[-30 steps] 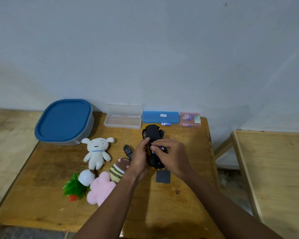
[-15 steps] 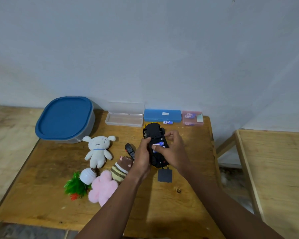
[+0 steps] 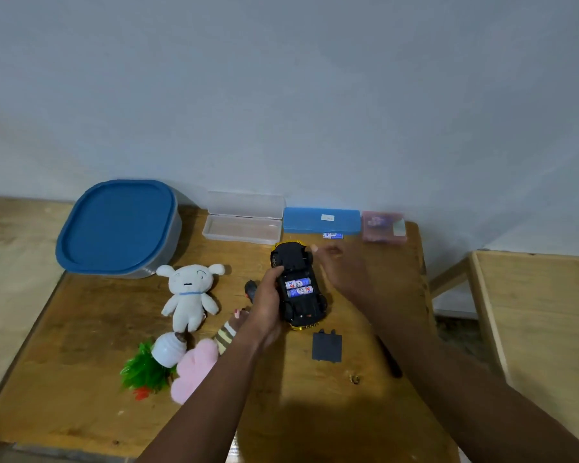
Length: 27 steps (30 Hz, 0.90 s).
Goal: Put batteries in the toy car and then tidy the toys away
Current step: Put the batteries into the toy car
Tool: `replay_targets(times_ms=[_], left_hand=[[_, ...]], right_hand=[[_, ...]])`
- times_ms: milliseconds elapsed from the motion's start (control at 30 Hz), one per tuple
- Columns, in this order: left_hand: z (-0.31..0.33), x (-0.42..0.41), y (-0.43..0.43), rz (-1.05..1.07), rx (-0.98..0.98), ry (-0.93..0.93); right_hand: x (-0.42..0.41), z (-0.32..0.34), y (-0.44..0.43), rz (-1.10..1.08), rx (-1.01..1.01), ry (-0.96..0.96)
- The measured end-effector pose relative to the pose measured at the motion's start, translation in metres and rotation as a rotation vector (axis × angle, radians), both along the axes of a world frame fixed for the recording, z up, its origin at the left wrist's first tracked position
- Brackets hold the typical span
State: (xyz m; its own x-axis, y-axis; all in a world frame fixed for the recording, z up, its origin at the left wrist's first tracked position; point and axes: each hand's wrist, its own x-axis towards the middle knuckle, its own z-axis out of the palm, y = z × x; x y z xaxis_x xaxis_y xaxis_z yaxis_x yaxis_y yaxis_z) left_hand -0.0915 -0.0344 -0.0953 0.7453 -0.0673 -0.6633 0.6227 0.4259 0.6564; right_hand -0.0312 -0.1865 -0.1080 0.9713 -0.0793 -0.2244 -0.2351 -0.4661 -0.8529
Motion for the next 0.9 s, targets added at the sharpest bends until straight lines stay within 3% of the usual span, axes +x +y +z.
replay_targets(times_ms=[67,167,400,900], left_hand=[[-0.007,0.005,0.007,0.010,-0.021,0.028],[-0.015,0.009,0.014,0.025,-0.043,0.057],[-0.020,0.014,0.024,0.051,-0.061,0.063],[-0.019,0.005,0.032,-0.003,-0.095,0.028]], right_hand=[[0.020,-0.012,-0.002,0.070,-0.253,-0.169],[0.043,-0.028,-0.002,0.143,-0.463,-0.245],[0.054,-0.056,-0.009,0.229,-0.851,-0.234],[0.055,-0.052,-0.013,0.378,-1.000,-0.228]])
